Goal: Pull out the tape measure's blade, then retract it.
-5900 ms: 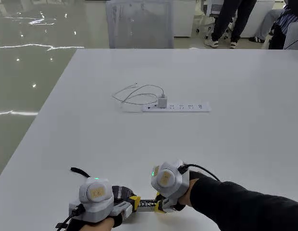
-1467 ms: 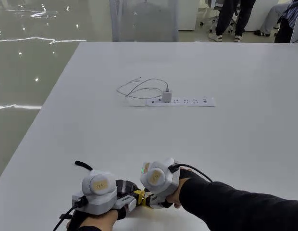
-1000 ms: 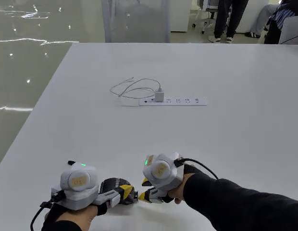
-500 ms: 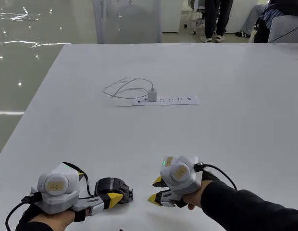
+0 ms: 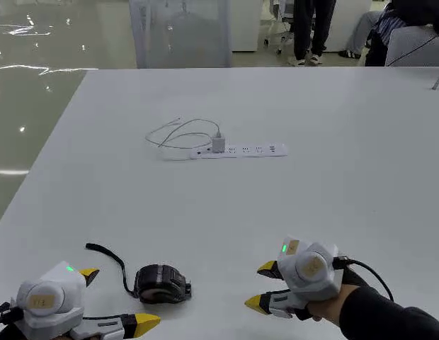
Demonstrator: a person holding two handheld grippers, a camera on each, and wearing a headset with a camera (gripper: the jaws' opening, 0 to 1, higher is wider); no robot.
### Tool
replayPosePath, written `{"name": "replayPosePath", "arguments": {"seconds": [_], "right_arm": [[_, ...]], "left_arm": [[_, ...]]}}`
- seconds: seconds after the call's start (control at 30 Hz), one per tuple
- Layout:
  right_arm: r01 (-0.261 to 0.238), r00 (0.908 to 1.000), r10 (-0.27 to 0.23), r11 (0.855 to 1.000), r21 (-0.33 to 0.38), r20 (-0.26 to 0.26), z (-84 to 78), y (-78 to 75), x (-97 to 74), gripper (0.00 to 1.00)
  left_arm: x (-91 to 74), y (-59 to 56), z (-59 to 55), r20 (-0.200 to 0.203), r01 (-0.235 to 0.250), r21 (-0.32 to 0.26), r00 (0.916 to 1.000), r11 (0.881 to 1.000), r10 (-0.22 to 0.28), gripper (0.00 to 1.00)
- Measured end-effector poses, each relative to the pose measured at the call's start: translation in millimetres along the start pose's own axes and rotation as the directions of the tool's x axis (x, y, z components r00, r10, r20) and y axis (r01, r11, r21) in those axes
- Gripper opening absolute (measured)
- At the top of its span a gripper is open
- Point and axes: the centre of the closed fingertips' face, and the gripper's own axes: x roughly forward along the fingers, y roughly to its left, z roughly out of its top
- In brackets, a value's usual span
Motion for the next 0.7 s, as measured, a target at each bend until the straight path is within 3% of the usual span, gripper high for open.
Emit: {"name": "replayPosePath", "arguments": {"seconds": [0.03, 0.23, 0.37, 0.5, 0.57, 0.7], "right_arm": [[0.004, 1.0, -0.004, 1.0, 0.007, 0.001, -3.5, -0.8, -2.9, 0.37], [0.016, 0.9991, -0.017, 1.0, 0.026, 0.038, -16.8, -3.5, -20.7, 0.38], [0.038, 0.9974, -0.042, 0.997, 0.067, 0.058, -28.1, -10.4, -35.7, 0.44], [0.056, 0.9968, -0.061, 0.994, 0.093, 0.051, -42.7, -17.6, -48.7, 0.48], [0.068, 0.9963, -0.072, 0.994, 0.091, 0.046, -50.8, -20.7, -56.4, 0.51], [0.084, 0.995, -0.089, 0.991, 0.105, 0.046, -62.5, -26.8, -70.5, 0.58]], "left_arm": [[-2.7, 1.4, 2.0, 0.016, 0.008, -0.007, 0.9998, 1.0, -0.008, 0.99], [-12.6, 7.8, 3.0, 0.019, -0.001, -0.026, 0.9998, 1.0, 0.001, 0.99], [-17.5, 11.3, 1.1, 0.01, -0.002, 0.017, 0.9999, 1.0, 0.002, 0.99], [-24.0, 4.1, 2.8, -0.009, 0.006, 0.066, 0.9999, 0.998, -0.006, 0.99], [-24.9, 8.0, 0.8, -0.011, 0.0, 0.097, 0.9999, 0.995, 0.001, 0.99], [-29.4, 7.7, 1.6, -0.002, 0.013, 0.096, 0.9999, 0.995, -0.013, 0.99]]}}
